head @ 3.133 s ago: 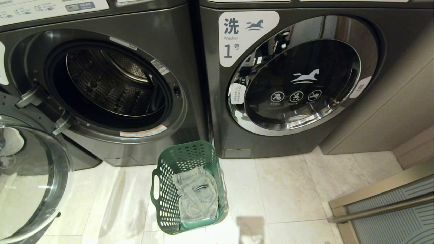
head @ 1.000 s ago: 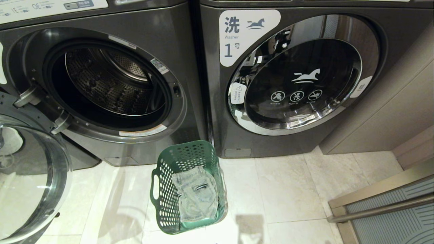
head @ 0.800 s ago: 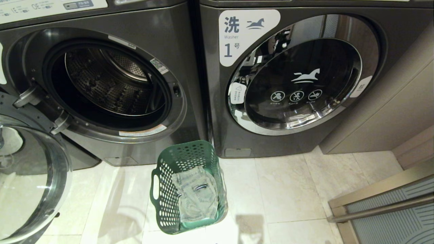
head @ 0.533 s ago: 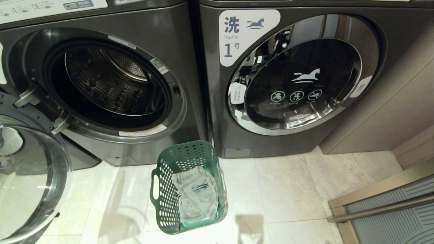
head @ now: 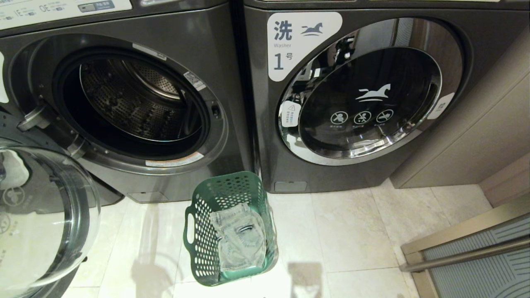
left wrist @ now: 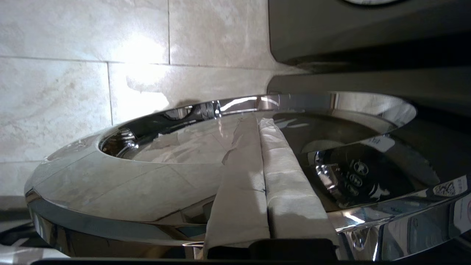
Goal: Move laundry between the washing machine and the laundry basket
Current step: Close the washing machine door with the left hand
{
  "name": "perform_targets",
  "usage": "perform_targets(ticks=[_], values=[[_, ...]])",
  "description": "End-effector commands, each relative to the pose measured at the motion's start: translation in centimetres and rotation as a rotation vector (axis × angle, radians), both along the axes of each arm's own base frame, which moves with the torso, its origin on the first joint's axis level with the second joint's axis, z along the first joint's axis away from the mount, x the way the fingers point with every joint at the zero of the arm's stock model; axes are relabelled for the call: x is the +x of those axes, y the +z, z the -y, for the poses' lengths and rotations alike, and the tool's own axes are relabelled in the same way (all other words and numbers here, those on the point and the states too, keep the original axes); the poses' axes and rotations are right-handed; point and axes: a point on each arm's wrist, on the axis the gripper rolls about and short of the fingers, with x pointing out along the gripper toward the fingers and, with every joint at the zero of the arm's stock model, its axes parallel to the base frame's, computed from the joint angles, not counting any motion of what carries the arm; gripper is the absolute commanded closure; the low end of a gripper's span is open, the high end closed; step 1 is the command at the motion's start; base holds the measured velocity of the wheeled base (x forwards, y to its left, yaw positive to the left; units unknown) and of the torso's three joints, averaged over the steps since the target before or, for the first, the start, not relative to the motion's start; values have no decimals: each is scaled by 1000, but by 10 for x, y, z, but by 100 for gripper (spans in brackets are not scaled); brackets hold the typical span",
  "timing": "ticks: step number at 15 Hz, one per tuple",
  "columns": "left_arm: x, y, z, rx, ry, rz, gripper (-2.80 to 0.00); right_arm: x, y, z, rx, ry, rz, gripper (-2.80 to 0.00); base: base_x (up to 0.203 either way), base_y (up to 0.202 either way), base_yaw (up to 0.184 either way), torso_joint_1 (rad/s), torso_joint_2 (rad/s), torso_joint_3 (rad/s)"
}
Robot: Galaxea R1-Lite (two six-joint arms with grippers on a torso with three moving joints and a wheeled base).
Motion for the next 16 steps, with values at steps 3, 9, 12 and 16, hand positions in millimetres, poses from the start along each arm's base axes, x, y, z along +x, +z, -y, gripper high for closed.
perform_targets(ticks=[3, 9, 12, 16], values=[[3, 6, 31, -78, -79, 31, 0, 0, 0, 0, 7, 1, 0, 0, 0, 0, 0, 0, 0, 0], [28, 15, 96, -106, -296, 69, 0, 0, 0, 0, 13, -1, 0, 0, 0, 0, 0, 0, 0, 0], [37, 18, 139, -123, -411, 89, 0, 0, 0, 0, 15, -2, 0, 0, 0, 0, 0, 0, 0, 0], [16, 35, 171, 51, -506, 110, 0, 0, 0, 0, 25, -1, 0, 0, 0, 0, 0, 0, 0, 0]])
